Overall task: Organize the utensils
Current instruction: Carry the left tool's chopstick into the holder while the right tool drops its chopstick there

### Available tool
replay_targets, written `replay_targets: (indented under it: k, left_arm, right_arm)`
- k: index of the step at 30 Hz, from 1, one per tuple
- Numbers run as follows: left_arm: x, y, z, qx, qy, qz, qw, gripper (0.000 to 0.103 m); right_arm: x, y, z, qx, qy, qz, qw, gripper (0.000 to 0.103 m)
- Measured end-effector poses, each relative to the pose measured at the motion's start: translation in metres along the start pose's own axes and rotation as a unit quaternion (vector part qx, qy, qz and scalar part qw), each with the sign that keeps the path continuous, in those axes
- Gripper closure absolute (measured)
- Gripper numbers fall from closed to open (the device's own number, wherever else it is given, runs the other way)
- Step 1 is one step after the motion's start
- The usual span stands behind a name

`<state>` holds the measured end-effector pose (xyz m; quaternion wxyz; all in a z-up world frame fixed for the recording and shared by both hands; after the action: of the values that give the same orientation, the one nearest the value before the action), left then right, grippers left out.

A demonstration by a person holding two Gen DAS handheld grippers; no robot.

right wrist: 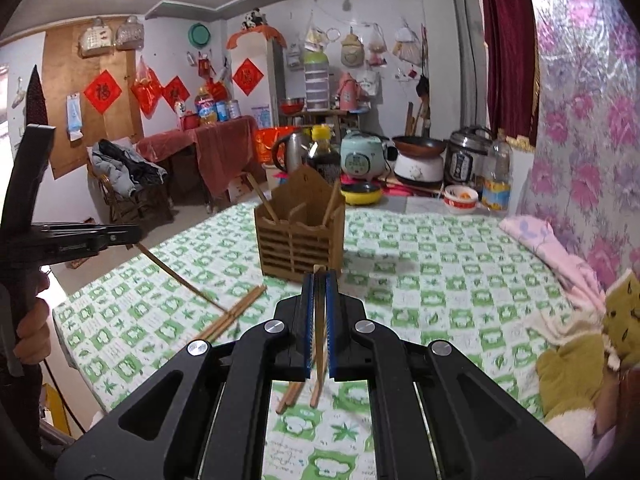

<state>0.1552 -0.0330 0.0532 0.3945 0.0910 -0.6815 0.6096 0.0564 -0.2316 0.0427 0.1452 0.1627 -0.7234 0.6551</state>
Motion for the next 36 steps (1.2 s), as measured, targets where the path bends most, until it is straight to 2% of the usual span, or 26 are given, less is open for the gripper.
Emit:
replay_targets:
  k: [9,18,28,32,36]
  left_arm:
    - [-0.013,-0.051,0.020,-0.020,0.011,0.011,0.9997,0.097]
    - [-0.018,-0.124,0.013,-0.024,-0.017,0.049,0.9983,0.097]
    - [-0.054,-0.198,0.004,-0.011,-0.040,0.079,0.9960,0.097]
    - [-0.085,-0.197,0.002,-0.006,-0.035,0.064,0.9973,0.097]
    - [-0.122,-0.171,-0.005,0.005,-0.025,0.026,0.9993,0.097]
  right_arm:
    - [-0.024,-0.030,-0.006,0.000,-0.019,0.005,1.000,0.097]
    - [-0.052,-0.086,-0.008,-0.003,-0.026,0.035,0.999,0.097]
    - [-0.098,-0.157,0.004,-0.021,-0.017,0.080,0.996,0.097]
    - [-0.124,-0.167,0.006,-0.026,-0.008,0.098,0.995,0.097]
    - [-0.156,-0.158,0.009,-0.021,0.013,0.103,0.994,0.097]
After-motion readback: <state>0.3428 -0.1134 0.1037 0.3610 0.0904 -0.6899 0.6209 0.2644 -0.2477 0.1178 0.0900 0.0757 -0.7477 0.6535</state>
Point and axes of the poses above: each gripper's, at about its wrist camera, not at the fingertips, and x roughly against the way its jaws point, z to its right, y to its underside, the point moved 10 cm from there along -x, roughly the way its jaws point, and after that the axes turned 2 degrees about -y, right-handed, at the moved point
